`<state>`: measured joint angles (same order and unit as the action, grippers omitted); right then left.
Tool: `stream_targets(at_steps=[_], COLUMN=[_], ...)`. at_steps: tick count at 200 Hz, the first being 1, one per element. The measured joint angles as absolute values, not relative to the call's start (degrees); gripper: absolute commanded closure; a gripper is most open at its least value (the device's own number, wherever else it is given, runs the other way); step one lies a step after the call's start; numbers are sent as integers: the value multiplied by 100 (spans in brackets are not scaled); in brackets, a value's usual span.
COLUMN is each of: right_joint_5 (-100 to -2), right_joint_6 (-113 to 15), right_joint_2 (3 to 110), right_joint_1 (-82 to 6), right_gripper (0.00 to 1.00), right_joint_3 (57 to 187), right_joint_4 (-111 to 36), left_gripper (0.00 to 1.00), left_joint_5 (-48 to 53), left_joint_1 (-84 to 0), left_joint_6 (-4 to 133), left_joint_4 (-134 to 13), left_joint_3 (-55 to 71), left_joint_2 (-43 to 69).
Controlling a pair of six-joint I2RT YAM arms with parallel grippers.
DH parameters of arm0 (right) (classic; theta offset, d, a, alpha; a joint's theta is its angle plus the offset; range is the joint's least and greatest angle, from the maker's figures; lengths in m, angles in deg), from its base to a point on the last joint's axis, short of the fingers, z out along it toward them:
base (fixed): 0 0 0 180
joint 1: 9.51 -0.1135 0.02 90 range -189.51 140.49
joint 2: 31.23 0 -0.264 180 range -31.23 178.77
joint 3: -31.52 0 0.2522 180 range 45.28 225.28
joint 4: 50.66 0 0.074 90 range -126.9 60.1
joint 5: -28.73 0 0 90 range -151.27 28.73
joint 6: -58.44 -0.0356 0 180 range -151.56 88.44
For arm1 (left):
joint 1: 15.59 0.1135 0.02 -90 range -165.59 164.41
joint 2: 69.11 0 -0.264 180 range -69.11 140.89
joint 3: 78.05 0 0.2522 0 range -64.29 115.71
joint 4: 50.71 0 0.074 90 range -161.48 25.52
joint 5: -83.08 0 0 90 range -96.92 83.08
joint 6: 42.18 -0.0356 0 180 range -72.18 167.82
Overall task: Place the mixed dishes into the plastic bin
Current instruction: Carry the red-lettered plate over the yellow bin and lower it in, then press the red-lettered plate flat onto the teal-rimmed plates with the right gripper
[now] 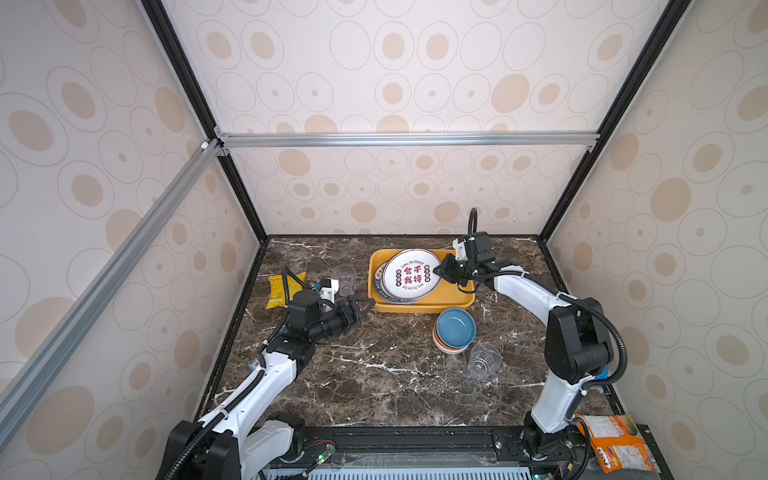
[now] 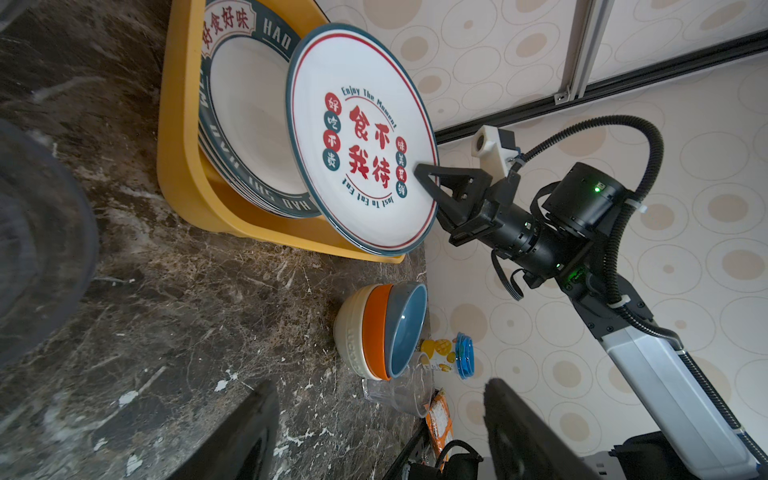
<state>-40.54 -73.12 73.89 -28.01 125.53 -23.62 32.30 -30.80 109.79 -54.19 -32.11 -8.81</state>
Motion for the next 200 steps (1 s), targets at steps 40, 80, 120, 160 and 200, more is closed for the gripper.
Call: stream_targets(at_steps=[40, 80, 120, 160, 200], right_joint_5=[-4148, -4209, -4246, -4270, -4290], right_joint_6=[-7312, -7319, -7334, -7336, -7336], right_joint_2=[7776, 8023, 8218, 8393, 8491], right_joint_1=[-2796, -2786, -2786, -2786, -2786], right_gripper=[99, 98, 98, 98, 97], right_joint_3=[12889, 12994, 13077, 13206, 13220], right_joint_4=[-2369, -2371, -2367, -2371, -2369], left_gripper=[23, 23, 23, 23, 23], left_joint_5=[3219, 3217, 3199, 3167, 3154], left_joint_1=[-3080, -3080, -3080, -3080, -3080], left_joint_6=[10986, 10997, 10999, 11001, 11003], left_joint_4=[-5371, -5369, -5369, -5369, -5369], left_joint_3=[-3211, -3211, -3211, -3213, -3224], left_joint_2=[-943, -943, -945, -943, -943])
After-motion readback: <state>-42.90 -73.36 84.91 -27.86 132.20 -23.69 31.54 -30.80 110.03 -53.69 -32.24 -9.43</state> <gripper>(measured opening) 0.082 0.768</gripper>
